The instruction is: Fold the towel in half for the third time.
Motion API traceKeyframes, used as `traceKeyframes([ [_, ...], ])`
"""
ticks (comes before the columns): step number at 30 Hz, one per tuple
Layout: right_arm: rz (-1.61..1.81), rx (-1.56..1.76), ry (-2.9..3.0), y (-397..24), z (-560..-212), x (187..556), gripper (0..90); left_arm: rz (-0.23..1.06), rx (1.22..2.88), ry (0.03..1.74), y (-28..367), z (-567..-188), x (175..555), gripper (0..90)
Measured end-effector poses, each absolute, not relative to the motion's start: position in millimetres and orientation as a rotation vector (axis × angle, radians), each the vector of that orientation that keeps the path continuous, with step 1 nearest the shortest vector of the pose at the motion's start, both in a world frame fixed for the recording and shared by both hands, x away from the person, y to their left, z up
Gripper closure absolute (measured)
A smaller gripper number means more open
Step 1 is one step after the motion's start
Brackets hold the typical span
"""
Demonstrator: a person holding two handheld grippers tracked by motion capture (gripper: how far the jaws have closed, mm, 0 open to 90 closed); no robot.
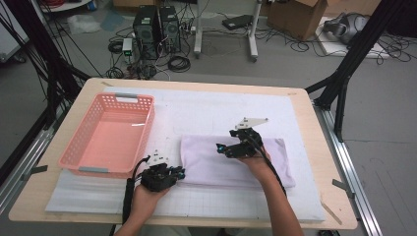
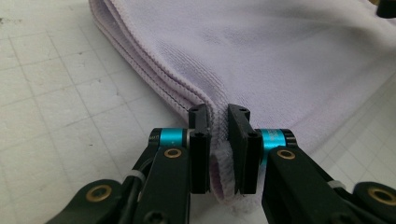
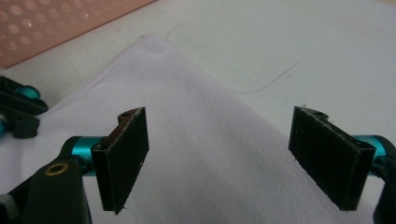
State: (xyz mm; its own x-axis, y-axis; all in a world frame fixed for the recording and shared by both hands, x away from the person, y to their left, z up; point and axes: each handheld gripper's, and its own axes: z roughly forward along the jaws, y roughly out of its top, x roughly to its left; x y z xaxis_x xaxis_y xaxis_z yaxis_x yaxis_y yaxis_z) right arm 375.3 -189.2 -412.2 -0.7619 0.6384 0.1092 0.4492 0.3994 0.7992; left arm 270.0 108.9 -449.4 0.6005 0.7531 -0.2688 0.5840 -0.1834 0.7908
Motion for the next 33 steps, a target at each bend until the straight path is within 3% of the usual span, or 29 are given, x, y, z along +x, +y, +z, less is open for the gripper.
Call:
traceKeyframes([
  [9, 1.202, 0.887, 2.551, -144.5, -417.2, 398.4, 19.2, 0.211, 1.866, 1.076, 110.4, -449.7, 269.8, 79.3],
  [13, 1.2, 0.855, 2.59, -129.4, -417.2, 405.8, 27.6, 0.209, 1.866, 1.075, 110.6, -449.7, 269.7, 79.3],
  [20, 1.148, 0.802, 2.666, -96.6, -419.9, 418.0, 28.1, 0.193, 1.865, 1.081, 111.7, -449.9, 270.8, 79.5],
  [30, 1.052, 0.782, 2.753, -59.8, -434.2, 426.4, 41.9, 0.176, 1.87, 1.098, 116.4, -450.0, 271.9, 79.8],
  [31, 1.056, 0.805, 2.751, -60.1, -433.8, 426.6, 45.5, 0.173, 1.866, 1.102, 117.5, -449.9, 271.9, 79.9],
  [33, 1.05, 0.788, 2.771, -61.8, -430.9, 426.5, 61.7, 0.166, 1.868, 1.104, 119.5, -449.0, 271.9, 80.1],
])
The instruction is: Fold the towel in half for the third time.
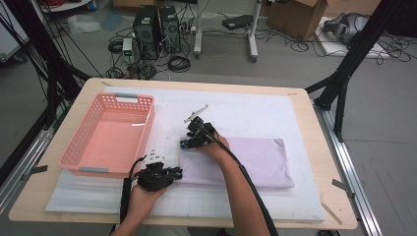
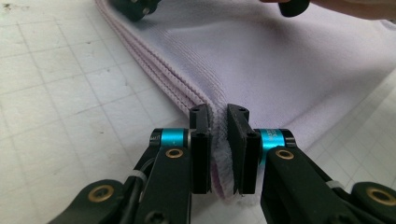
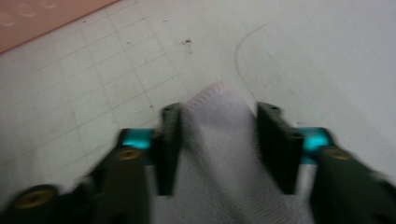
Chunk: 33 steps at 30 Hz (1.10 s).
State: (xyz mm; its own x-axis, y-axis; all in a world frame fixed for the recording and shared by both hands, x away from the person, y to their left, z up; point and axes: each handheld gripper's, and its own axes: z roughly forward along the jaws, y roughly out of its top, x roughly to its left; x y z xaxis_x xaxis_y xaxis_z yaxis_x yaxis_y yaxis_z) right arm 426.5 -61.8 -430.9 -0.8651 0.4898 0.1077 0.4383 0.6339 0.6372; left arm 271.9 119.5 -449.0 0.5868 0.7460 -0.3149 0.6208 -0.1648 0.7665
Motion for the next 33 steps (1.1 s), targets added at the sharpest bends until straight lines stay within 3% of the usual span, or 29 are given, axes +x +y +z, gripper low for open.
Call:
traceKeyframes([
  [3, 1.039, 0.769, 2.792, -61.1, -429.0, 425.0, 76.4, 0.17, 1.866, 1.106, 121.6, -446.6, 271.3, 80.3],
  [6, 1.068, 0.771, 2.796, -60.0, -425.7, 423.0, 81.9, 0.174, 1.873, 1.092, 124.3, -440.8, 268.3, 80.8],
  [17, 1.273, 0.721, 2.697, -73.0, -392.3, 411.2, 82.2, 0.187, 1.815, 1.023, 124.5, -415.3, 261.5, 80.9],
  [33, 1.361, 0.799, 2.539, -152.0, -367.6, 399.3, 82.1, 0.102, 1.845, 0.871, 57.2, -386.8, 281.2, 81.0],
])
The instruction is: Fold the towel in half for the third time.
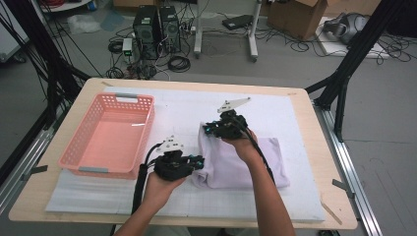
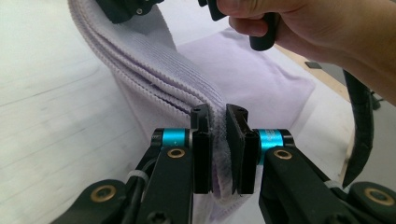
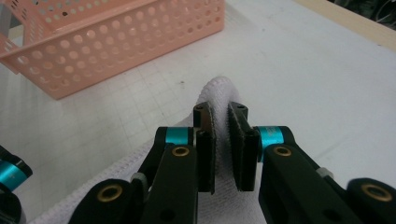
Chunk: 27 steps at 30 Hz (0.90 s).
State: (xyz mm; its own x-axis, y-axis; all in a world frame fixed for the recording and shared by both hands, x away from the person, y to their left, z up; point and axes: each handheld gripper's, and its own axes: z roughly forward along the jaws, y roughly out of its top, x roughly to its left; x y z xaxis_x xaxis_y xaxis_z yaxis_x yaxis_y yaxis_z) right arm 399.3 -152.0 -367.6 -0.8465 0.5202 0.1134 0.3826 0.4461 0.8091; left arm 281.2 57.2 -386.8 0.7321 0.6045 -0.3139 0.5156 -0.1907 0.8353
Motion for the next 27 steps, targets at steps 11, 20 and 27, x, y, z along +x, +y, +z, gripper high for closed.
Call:
traceKeyframes([
  [11, 1.386, 0.885, 2.461, -209.3, -376.0, 390.5, 81.9, 0.044, 1.924, 0.78, -1.0, -388.3, 294.4, 81.0],
  [20, 1.355, 0.939, 2.425, -241.6, -382.0, 387.0, 81.8, 0.03, 1.945, 0.765, -34.6, -398.7, 300.4, 80.9],
  [27, 1.336, 0.953, 2.401, -257.6, -385.4, 384.2, 81.7, 0.039, 1.964, 0.752, -58.8, -402.2, 304.5, 81.0],
])
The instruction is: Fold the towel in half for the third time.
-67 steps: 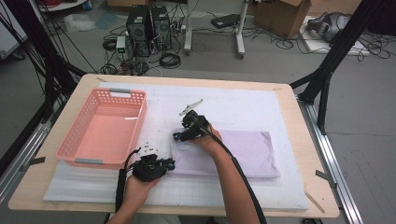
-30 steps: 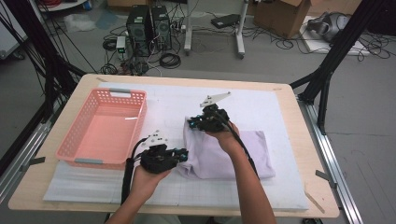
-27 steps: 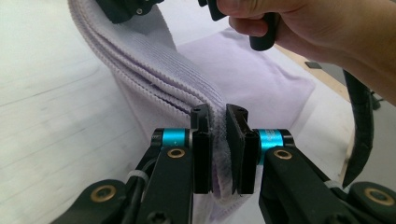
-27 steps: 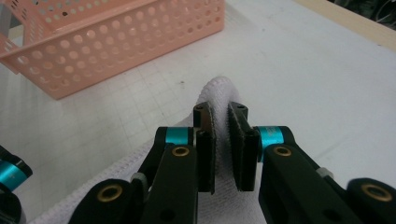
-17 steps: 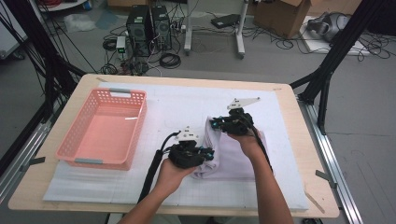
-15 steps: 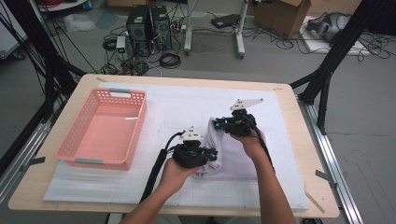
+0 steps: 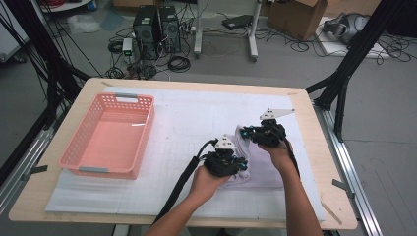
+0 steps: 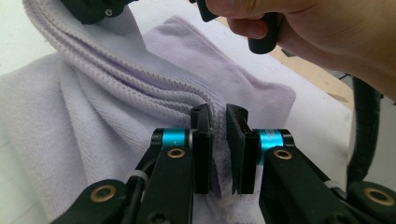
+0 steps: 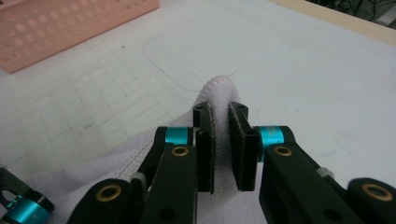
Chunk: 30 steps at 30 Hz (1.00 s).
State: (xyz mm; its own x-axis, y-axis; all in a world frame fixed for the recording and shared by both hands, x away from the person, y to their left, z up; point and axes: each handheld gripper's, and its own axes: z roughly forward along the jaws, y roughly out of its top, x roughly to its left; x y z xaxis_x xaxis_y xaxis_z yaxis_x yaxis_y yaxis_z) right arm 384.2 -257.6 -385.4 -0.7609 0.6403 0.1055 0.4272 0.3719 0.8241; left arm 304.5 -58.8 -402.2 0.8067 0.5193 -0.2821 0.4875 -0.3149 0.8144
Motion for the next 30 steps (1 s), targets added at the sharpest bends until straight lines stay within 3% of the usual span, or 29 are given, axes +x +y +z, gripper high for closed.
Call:
traceKeyframes([
  [14, 1.234, 1.013, 2.365, -287.4, -387.6, 380.6, 81.7, 0.009, 1.938, 0.767, -96.9, -410.7, 309.2, 79.2],
  [21, 1.177, 1.012, 2.348, -289.2, -388.3, 380.7, 81.5, 0.114, 1.864, 0.719, -74.3, -403.3, 306.9, 46.3],
  [30, 1.092, 1.035, 2.341, -291.7, -392.0, 380.5, 81.5, 0.205, 1.775, 0.775, -18.1, -406.8, 306.6, 42.6],
])
